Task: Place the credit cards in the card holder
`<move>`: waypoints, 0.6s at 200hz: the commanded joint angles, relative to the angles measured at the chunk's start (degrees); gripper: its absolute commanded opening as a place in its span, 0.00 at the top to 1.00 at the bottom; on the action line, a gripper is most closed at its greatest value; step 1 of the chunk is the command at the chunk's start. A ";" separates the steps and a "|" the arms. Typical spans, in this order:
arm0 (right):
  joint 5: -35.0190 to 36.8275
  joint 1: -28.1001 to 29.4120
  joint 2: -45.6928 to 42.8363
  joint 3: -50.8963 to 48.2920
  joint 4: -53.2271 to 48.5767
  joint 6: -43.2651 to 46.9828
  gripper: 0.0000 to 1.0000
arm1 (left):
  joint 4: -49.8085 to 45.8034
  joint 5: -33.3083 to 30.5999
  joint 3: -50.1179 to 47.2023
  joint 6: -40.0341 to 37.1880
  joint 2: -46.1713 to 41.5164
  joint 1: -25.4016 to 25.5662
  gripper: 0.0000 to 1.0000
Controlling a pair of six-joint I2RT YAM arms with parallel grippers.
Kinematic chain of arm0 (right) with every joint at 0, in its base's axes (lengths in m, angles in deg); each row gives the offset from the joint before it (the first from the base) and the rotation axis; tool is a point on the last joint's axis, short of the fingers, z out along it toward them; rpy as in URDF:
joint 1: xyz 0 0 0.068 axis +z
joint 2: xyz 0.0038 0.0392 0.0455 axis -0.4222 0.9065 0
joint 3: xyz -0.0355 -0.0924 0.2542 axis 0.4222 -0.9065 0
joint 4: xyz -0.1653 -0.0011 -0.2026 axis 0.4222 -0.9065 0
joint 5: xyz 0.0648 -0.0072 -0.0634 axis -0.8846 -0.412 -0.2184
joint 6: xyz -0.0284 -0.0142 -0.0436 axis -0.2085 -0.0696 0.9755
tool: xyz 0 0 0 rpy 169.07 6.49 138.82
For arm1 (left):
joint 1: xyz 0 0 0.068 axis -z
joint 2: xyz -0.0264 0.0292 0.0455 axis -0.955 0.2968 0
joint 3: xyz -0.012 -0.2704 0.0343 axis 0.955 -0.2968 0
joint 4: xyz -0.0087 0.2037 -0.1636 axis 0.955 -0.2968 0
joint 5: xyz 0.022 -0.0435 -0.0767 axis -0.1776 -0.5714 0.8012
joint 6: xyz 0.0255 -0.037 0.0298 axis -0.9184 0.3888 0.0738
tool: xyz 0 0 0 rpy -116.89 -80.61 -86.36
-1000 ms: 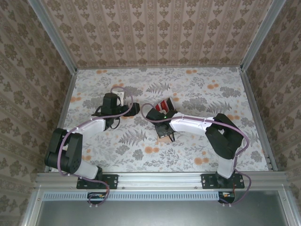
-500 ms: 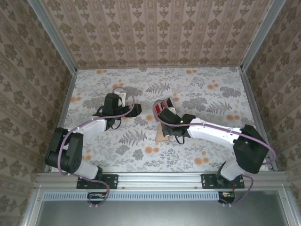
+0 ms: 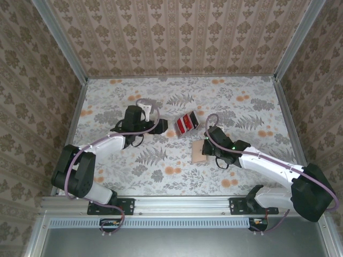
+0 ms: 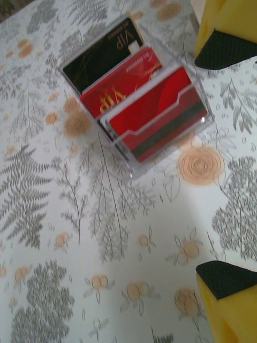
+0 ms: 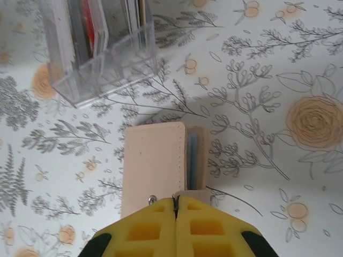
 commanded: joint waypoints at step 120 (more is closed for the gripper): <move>-8.46 -1.08 -1.99 -1.74 11.14 -1.48 0.94 | -3.67 0.34 0.11 11.01 -0.85 16.79 0.07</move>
